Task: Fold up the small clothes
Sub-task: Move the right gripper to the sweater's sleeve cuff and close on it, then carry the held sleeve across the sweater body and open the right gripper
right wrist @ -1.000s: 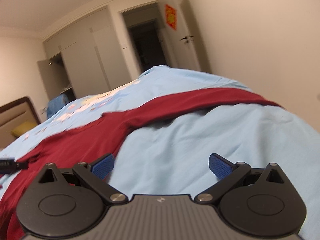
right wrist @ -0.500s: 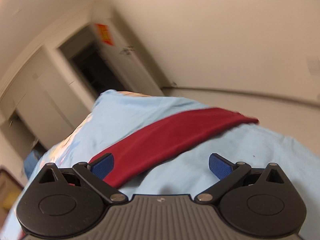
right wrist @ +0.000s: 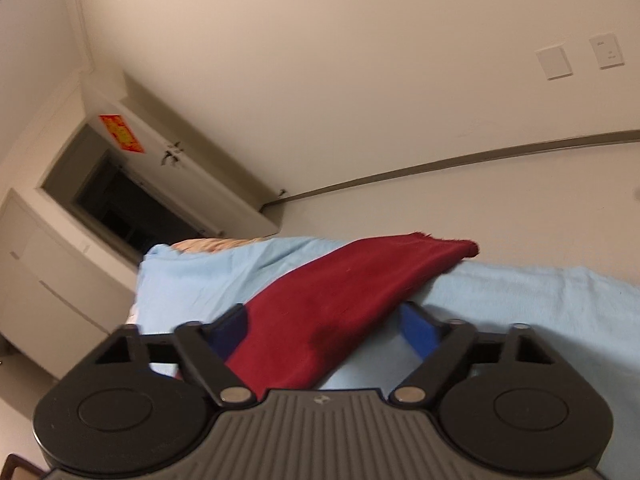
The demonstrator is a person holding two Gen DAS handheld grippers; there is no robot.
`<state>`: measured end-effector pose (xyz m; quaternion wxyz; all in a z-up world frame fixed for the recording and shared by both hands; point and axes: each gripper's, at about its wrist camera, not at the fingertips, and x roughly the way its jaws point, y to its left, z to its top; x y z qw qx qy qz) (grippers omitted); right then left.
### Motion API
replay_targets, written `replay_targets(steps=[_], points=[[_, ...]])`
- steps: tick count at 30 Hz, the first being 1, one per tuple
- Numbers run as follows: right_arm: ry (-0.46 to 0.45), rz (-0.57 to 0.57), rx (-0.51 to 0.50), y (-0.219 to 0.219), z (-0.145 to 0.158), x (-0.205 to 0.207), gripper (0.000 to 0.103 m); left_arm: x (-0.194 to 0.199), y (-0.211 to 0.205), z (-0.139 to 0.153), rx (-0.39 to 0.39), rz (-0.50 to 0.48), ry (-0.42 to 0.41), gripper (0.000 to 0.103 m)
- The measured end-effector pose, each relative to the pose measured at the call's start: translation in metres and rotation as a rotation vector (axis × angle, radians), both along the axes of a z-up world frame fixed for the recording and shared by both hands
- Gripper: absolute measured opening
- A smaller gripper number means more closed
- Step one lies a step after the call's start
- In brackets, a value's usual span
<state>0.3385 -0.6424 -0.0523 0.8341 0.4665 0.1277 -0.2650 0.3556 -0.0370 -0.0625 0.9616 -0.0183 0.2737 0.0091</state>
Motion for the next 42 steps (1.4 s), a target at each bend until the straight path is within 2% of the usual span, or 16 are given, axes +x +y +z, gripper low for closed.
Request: replay_targets(steps=[4, 7, 11, 14, 22, 26, 31, 35, 38, 42], points=[[0.012, -0.052, 0.016, -0.005, -0.011, 0.005, 0.069, -0.002, -0.001, -0.001, 0.0, 0.0, -0.006, 0.103], [0.029, -0.075, 0.022, -0.007, -0.014, 0.009, 0.056, -0.002, -0.001, -0.001, -0.004, 0.0, -0.007, 0.103], [0.11, -0.081, -0.012, -0.001, -0.01, 0.016, 0.021, -0.002, 0.0, -0.001, -0.011, -0.001, -0.009, 0.103], [0.164, -0.05, -0.14, 0.013, 0.006, 0.027, 0.009, -0.002, 0.002, -0.001, -0.021, -0.002, -0.011, 0.103], [0.144, 0.121, -0.563, 0.073, 0.08, 0.054, 0.007, -0.007, 0.018, 0.017, -0.109, -0.012, -0.006, 0.102], [0.073, 0.245, -0.757, 0.126, 0.116, 0.07, 0.007, -0.02, 0.023, 0.033, -0.077, 0.002, -0.042, 0.102], [-0.033, 0.395, -0.836, 0.2, 0.147, 0.094, 0.007, -0.037, 0.03, 0.052, -0.045, 0.035, -0.079, 0.102], [-0.097, 0.508, -0.863, 0.258, 0.161, 0.116, 0.007, -0.049, 0.045, 0.063, -0.06, 0.071, -0.099, 0.102], [-0.149, 0.604, -0.886, 0.306, 0.167, 0.122, 0.007, -0.057, 0.06, 0.069, -0.08, 0.109, -0.114, 0.102], [-0.218, 0.728, -0.987, 0.38, 0.17, 0.113, 0.007, -0.068, 0.08, 0.073, -0.095, 0.166, -0.131, 0.102]])
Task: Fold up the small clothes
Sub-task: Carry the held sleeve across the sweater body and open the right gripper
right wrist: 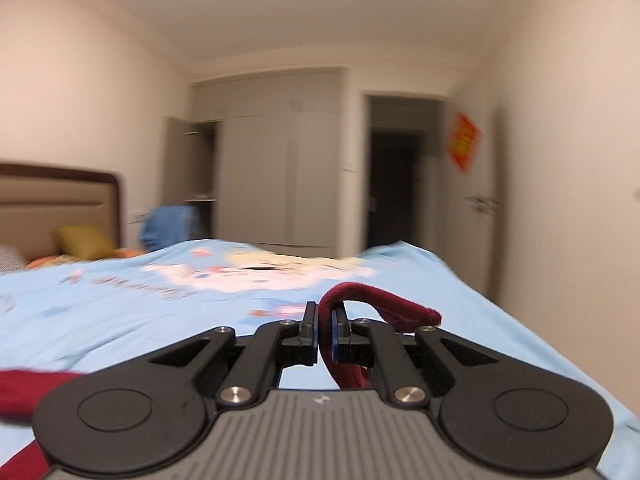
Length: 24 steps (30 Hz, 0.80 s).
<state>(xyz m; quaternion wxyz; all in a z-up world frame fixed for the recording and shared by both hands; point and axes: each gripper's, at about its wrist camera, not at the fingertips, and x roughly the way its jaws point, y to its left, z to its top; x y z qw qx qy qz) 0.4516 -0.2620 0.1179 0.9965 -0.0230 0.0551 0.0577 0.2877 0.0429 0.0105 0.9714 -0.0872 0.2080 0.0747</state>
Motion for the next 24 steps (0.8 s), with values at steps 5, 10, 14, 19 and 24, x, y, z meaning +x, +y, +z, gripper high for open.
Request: replay_targets(steps=[5, 10, 14, 19, 24], points=[[0.002, 0.16, -0.211, 0.085, -0.022, -0.018, 0.007, -0.009, 0.02, -0.002, -0.008, 0.067, -0.002, 0.102], [0.017, 0.317, -0.593, 0.154, -0.07, -0.038, 0.007, -0.014, 0.035, -0.006, -0.027, 0.107, 0.011, 0.102], [0.044, 0.429, -0.846, 0.186, -0.108, -0.059, 0.007, -0.015, 0.041, -0.01, -0.038, 0.124, 0.02, 0.102], [0.077, 0.501, -0.875, 0.178, -0.112, -0.081, 0.032, -0.015, 0.041, -0.014, -0.036, 0.127, 0.028, 0.102], [0.116, 0.448, -0.739, 0.132, -0.1, -0.104, 0.067, -0.008, 0.036, -0.017, -0.033, 0.113, 0.032, 0.102]])
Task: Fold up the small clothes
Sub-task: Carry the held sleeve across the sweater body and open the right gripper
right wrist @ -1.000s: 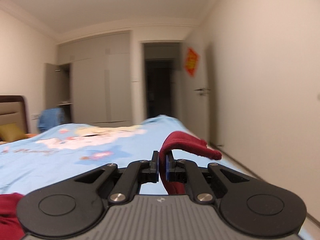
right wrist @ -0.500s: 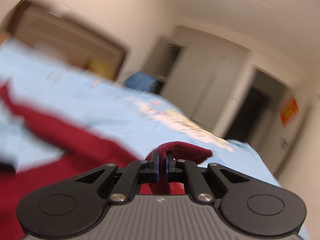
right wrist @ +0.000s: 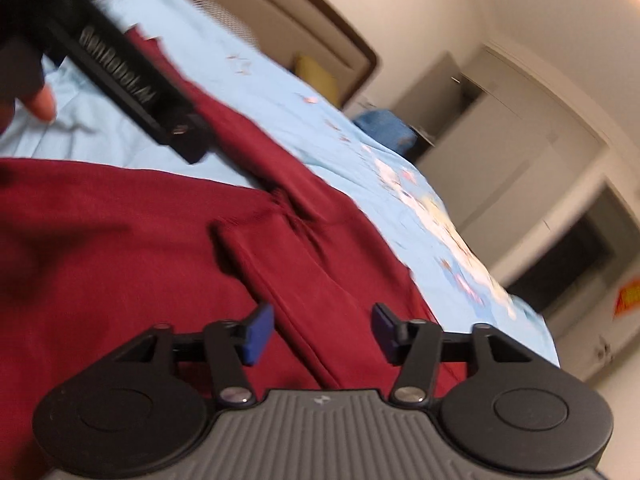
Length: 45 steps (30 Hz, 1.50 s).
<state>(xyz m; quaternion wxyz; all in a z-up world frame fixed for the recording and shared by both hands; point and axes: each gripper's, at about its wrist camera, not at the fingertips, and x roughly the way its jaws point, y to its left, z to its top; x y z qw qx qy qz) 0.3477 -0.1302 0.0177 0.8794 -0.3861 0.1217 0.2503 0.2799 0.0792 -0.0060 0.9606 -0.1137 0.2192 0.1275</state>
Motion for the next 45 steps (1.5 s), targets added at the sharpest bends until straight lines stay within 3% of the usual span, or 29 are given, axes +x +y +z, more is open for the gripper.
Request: replay_targets(steps=[4, 9, 15, 22, 25, 27, 34, 45], points=[[-0.017, -0.161, 0.072, -0.051, 0.006, -0.008, 0.075, 0.021, -0.014, -0.001, 0.018, -0.051, -0.002, 0.102], [0.0, -0.422, 0.145, -0.118, 0.006, 0.0, 0.075, 0.061, -0.041, -0.005, 0.131, -0.111, 0.02, 0.102], [-0.007, -0.612, 0.114, -0.166, -0.006, 0.015, 0.057, 0.087, -0.051, -0.024, 0.152, -0.123, 0.084, 0.102], [0.012, -0.602, 0.034, -0.158, -0.025, 0.055, 0.048, 0.09, -0.047, -0.049, 0.12, -0.105, 0.133, 0.103], [0.013, -0.597, 0.052, -0.163, -0.027, 0.054, 0.032, 0.09, -0.048, -0.053, 0.131, -0.103, 0.126, 0.103], [0.023, -0.609, 0.066, -0.159, -0.025, 0.059, 0.013, 0.09, -0.047, -0.053, 0.127, -0.103, 0.123, 0.103], [0.108, -0.715, 0.281, -0.187, -0.015, 0.053, 0.008, 0.09, -0.044, -0.054, 0.1, -0.107, 0.111, 0.103], [0.14, -0.713, 0.316, -0.187, -0.012, 0.042, 0.01, 0.09, -0.044, -0.055, 0.1, -0.107, 0.108, 0.103]])
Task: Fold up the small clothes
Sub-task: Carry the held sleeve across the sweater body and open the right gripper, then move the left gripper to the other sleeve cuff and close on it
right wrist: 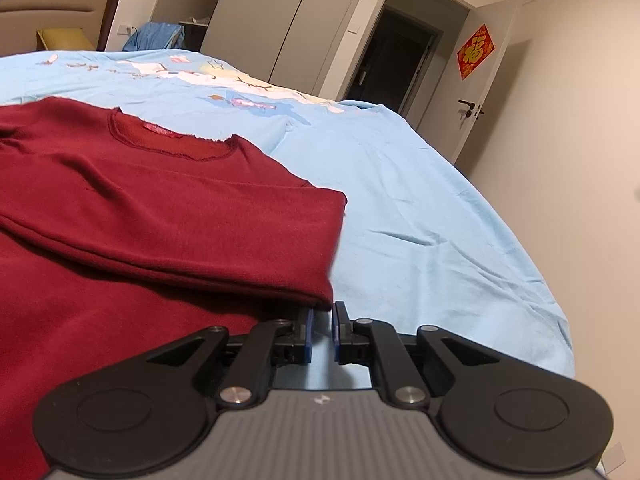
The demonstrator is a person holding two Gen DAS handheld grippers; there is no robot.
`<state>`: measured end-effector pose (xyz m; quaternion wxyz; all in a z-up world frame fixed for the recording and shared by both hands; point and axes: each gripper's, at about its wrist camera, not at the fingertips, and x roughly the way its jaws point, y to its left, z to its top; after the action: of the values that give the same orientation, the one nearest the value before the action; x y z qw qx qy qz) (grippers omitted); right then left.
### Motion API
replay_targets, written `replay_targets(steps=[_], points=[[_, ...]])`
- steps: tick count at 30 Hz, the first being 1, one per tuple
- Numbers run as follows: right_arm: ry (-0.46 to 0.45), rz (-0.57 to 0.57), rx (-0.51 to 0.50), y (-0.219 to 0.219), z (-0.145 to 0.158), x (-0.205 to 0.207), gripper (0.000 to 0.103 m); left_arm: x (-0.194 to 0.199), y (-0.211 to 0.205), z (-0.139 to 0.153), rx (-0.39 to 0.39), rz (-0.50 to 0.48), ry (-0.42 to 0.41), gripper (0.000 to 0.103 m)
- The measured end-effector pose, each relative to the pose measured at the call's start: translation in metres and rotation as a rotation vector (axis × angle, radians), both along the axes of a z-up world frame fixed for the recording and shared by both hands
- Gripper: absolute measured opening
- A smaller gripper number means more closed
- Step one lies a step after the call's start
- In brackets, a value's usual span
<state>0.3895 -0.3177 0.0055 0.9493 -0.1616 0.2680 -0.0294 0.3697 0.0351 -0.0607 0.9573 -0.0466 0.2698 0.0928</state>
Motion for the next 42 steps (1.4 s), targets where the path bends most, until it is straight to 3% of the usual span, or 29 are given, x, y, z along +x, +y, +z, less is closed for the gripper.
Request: replay_targets(steps=[1, 3, 7, 9, 12, 18, 23, 27, 31, 35, 37, 39, 42], points=[[-0.002, 0.004, 0.006, -0.001, 0.002, -0.004, 0.012, 0.0, 0.0, 0.0, -0.004, 0.0, -0.002, 0.103], [-0.008, 0.014, 0.025, -0.001, 0.008, -0.013, 0.034, -0.002, 0.002, 0.001, -0.017, 0.001, -0.012, 0.103], [-0.031, 0.073, 0.087, 0.006, 0.023, -0.037, 0.057, -0.014, 0.01, 0.014, -0.041, 0.054, -0.059, 0.102], [-0.042, 0.124, 0.13, 0.014, 0.03, -0.049, 0.076, -0.021, 0.017, 0.025, -0.06, 0.041, -0.087, 0.102], [-0.039, 0.203, 0.224, 0.029, 0.036, -0.062, 0.091, -0.03, 0.035, 0.041, -0.071, 0.06, -0.093, 0.102], [-0.003, 0.348, 0.371, 0.066, 0.034, -0.077, 0.103, -0.049, 0.109, 0.058, -0.108, 0.218, -0.038, 0.102], [0.02, 0.444, 0.297, 0.096, 0.015, -0.086, 0.103, -0.074, 0.188, 0.062, -0.153, 0.388, -0.033, 0.102], [0.048, 0.453, 0.263, 0.107, -0.003, -0.092, 0.103, -0.085, 0.245, 0.061, -0.274, 0.482, -0.054, 0.102], [0.05, 0.439, 0.303, 0.102, -0.009, -0.093, 0.103, -0.08, 0.287, 0.049, -0.424, 0.571, -0.058, 0.102], [0.05, 0.442, 0.318, 0.099, -0.011, -0.091, 0.103, -0.074, 0.296, 0.047, -0.426, 0.684, -0.108, 0.089], [0.051, 0.443, 0.318, 0.098, -0.012, -0.09, 0.103, -0.069, 0.298, 0.047, -0.416, 0.738, -0.115, 0.072], [0.052, 0.443, 0.321, 0.098, -0.013, -0.09, 0.103, -0.067, 0.303, 0.045, -0.435, 0.78, -0.125, 0.039], [0.055, 0.443, 0.328, 0.097, -0.014, -0.09, 0.103, -0.073, 0.309, 0.041, -0.479, 0.79, -0.173, 0.012]])
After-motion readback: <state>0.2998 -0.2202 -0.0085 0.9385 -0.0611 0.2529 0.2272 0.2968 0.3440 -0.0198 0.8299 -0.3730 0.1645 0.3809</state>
